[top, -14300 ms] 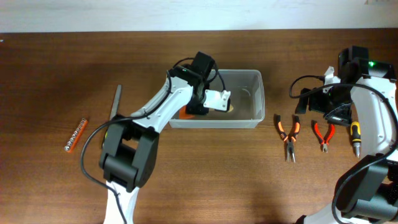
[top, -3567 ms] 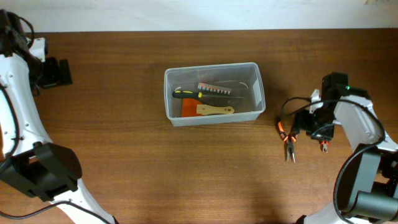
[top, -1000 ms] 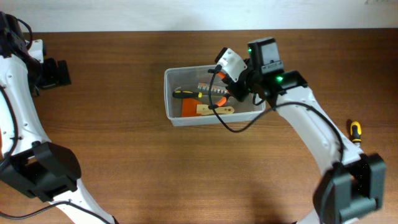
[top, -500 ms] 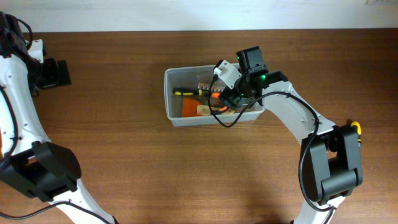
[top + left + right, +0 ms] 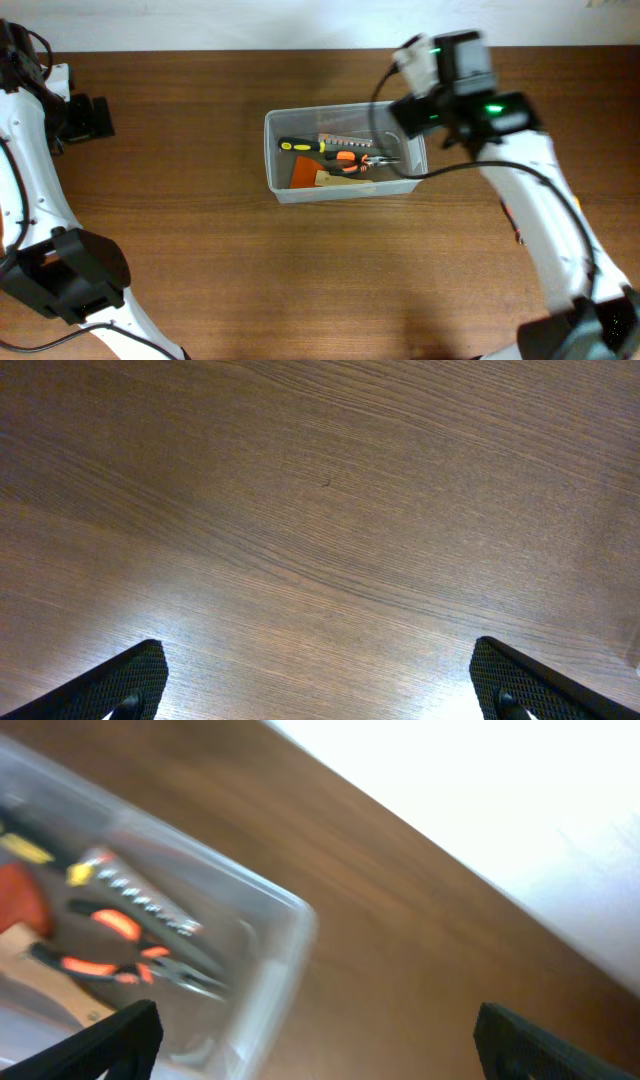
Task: Pack container
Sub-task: 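Carry the pliers into the container and open the right gripper, then grasp the red-black cutting pliers with the right gripper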
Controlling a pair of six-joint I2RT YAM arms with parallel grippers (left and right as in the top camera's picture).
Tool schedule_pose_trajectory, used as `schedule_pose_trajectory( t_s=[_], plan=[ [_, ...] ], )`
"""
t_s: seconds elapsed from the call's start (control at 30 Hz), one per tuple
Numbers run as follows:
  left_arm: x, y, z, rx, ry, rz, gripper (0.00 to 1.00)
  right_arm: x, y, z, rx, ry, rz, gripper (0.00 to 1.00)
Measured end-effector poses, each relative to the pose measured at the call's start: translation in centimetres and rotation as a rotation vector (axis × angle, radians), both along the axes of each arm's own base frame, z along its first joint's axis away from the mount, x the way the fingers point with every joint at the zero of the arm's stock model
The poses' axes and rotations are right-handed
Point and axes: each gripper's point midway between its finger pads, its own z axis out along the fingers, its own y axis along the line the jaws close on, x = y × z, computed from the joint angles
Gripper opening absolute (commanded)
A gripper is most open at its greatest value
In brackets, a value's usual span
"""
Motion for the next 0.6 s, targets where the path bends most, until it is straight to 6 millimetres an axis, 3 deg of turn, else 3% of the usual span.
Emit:
schedule_pose_trajectory(
  t_s=[0.1,0.2,0.3,0.4,0.6],
  plan=[
    [0.0,0.0,0.0,0.000,0.000,0.000,0.99,-1.5,-6.5,-0.9,0.075,0.085,-0.227,0.89],
    [0.0,0.0,0.0,0.000,0.000,0.000,0.99,-3.6,-12.4,-4.3,0.172,0.225,-0.475,0.87],
    [0.0,0.0,0.0,0.000,0.000,0.000,0.99,-5.5,-17.0,-8.0,0.259,0.358,-0.685,0.85],
    [0.0,0.0,0.0,0.000,0.000,0.000,0.99,-7.2,-19.2,-10.8,0.311,0.464,-0.793,0.86],
    [0.0,0.0,0.0,0.000,0.000,0.000,0.99,-8.3,-19.6,-14.1,0.297,0.592,-0.729,0.86]
  ],
)
